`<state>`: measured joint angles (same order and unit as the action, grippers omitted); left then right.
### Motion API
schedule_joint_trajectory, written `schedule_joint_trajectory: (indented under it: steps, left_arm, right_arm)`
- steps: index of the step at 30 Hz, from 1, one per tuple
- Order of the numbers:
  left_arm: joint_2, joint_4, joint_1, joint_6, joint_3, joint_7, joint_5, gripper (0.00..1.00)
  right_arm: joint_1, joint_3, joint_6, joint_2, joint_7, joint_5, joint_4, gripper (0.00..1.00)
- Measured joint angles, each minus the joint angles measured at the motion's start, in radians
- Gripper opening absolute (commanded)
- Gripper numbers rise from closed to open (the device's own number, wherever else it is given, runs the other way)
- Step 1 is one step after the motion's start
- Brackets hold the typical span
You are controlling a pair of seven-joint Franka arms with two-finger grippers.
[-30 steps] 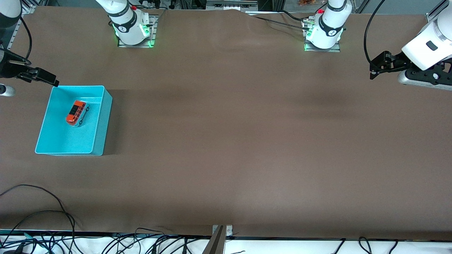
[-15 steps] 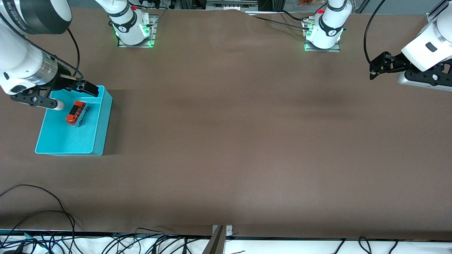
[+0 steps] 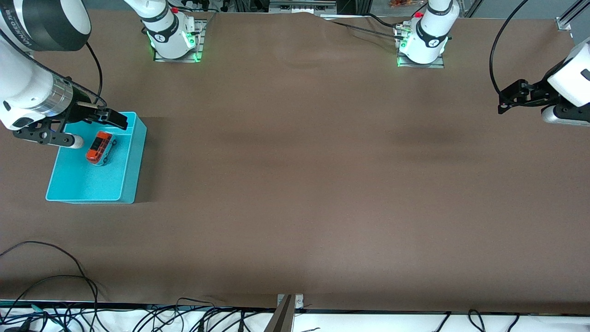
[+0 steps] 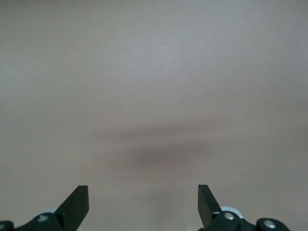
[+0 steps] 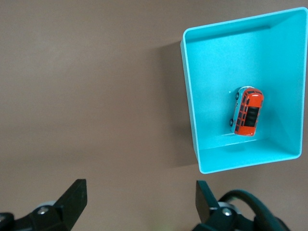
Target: Wind up bus and store in blue box
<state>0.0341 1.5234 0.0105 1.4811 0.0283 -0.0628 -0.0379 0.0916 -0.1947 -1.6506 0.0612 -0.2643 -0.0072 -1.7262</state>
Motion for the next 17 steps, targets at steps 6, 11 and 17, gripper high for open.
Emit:
schedule_joint_trajectory:
  steps: [6, 11, 17]
  left_arm:
    - [0.001, -0.005, -0.001, 0.0, 0.001, 0.0, 0.0, 1.0]
    - [0.003, -0.006, -0.001, 0.0, 0.001, 0.0, 0.0, 1.0]
    - [0.008, -0.007, -0.001, 0.001, 0.001, 0.0, 0.0, 1.0]
  right_arm:
    - [0.002, 0.002, 0.003, 0.0, 0.078, 0.0, 0.0, 1.0]
    - [0.006, 0.009, 0.016, 0.0, 0.149, 0.0, 0.0, 1.0]
    - [0.012, 0.017, 0.031, 0.0, 0.196, 0.0, 0.004, 1.0]
